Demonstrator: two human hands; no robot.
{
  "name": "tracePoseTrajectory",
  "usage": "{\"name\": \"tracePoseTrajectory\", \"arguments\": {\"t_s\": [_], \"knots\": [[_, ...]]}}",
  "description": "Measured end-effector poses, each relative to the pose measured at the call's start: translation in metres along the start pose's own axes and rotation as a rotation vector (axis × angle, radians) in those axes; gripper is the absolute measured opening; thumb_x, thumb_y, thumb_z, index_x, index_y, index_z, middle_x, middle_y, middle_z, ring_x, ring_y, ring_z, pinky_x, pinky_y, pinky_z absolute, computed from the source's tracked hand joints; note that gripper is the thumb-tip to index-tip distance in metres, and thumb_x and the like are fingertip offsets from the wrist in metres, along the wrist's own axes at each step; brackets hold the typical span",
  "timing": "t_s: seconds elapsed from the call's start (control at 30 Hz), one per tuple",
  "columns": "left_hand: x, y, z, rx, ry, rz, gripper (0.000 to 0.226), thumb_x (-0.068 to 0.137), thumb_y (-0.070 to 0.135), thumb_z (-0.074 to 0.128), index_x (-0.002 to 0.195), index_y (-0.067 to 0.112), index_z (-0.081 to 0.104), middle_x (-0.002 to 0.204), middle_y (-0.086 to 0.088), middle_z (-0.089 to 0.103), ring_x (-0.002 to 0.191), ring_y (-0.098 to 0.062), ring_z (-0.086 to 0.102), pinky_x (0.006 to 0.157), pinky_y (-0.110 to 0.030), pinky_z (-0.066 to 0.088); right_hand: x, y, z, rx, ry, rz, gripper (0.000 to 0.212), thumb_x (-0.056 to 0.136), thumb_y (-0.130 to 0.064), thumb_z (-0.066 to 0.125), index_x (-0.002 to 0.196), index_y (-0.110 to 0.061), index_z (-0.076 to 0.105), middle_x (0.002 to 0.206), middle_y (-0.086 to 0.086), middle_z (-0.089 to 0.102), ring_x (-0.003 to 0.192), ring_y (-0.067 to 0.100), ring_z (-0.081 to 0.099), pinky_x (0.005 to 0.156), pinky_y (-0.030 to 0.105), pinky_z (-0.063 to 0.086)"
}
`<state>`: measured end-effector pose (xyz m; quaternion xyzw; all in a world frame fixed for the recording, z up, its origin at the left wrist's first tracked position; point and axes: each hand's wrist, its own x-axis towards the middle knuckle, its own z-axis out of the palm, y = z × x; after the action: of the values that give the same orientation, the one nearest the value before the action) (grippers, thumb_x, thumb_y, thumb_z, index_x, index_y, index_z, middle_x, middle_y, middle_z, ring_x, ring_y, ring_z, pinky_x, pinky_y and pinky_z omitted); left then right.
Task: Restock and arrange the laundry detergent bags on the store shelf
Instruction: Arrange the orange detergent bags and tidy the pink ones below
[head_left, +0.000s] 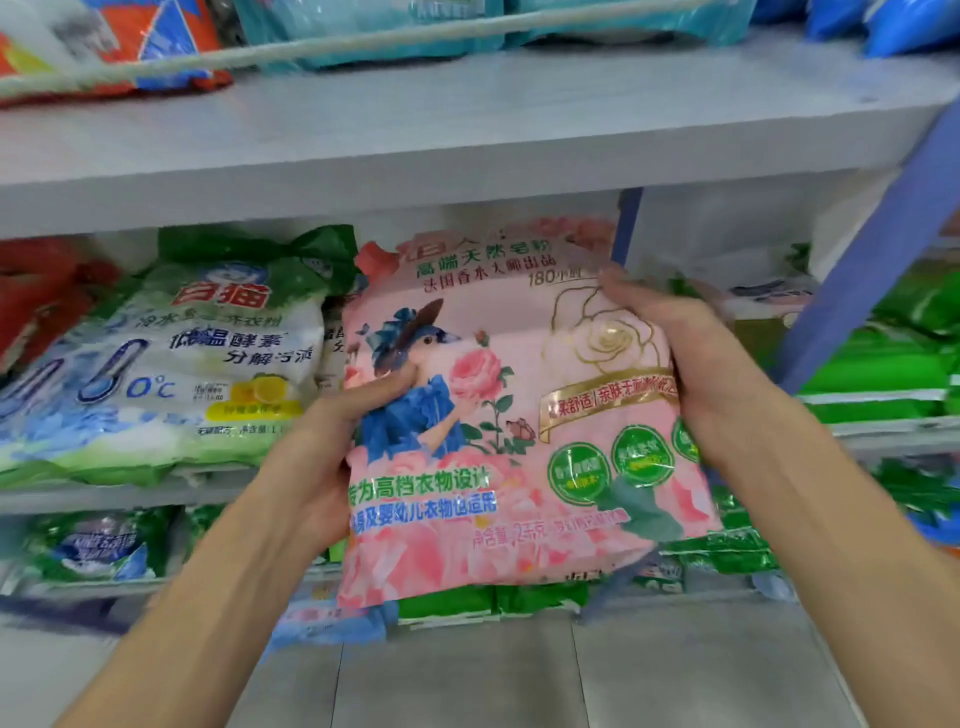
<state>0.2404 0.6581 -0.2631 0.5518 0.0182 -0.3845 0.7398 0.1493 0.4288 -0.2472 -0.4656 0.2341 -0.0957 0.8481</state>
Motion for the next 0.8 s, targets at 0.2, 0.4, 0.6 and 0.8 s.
{"name": "tracePoseTrajectory", "arguments": {"t_s": [0.2,0.4,0.6,0.8], "knots": [[-0.057,-0.024,-0.025,0.037,0.033,-0.011,0.029,0.074,0.012,0.070,0.102,0.005,0.075,0.102,-0.015,0.077,0.080,-0.029,0.076,0.082,-0.048,0.062,-0.064,0.030,-0.005,-0.024,0.004,0.176,0.018,0.088,-0.019,0.069,0.083,-0.009,0.083,0.089,0.011,0.079,0.074,0.024,0.077,0.068,0.038,0.065],[-0.124,-0.034,-0.030,0.024,-0.019,-0.078,0.029,0.071,0.006,0.068,0.099,0.004,0.073,0.093,-0.013,0.078,0.074,-0.027,0.077,0.069,-0.041,0.064,-0.143,0.050,0.003,0.046,0.064,0.213,0.014,0.071,-0.014,0.074,0.081,-0.008,0.082,0.085,0.011,0.079,0.071,0.024,0.077,0.071,0.039,0.065],[-0.184,-0.036,-0.007,0.054,-0.062,-0.105,0.050,0.083,0.030,0.069,0.122,0.001,0.070,0.121,-0.019,0.072,0.115,-0.034,0.068,0.107,-0.050,0.049,-0.231,0.055,0.002,0.065,0.192,0.111,0.046,0.073,-0.010,0.075,0.117,-0.002,0.070,0.097,0.014,0.078,0.080,0.026,0.076,0.077,0.041,0.065],[-0.235,-0.040,0.040,0.159,-0.174,-0.101,0.050,0.084,0.030,0.069,0.127,0.005,0.068,0.111,-0.011,0.076,0.095,-0.025,0.074,0.092,-0.043,0.059,-0.321,0.038,-0.007,0.027,0.387,-0.046,0.059,0.071,-0.010,0.078,0.127,0.003,0.066,0.109,0.019,0.076,0.086,0.028,0.076,0.076,0.040,0.065]]}}
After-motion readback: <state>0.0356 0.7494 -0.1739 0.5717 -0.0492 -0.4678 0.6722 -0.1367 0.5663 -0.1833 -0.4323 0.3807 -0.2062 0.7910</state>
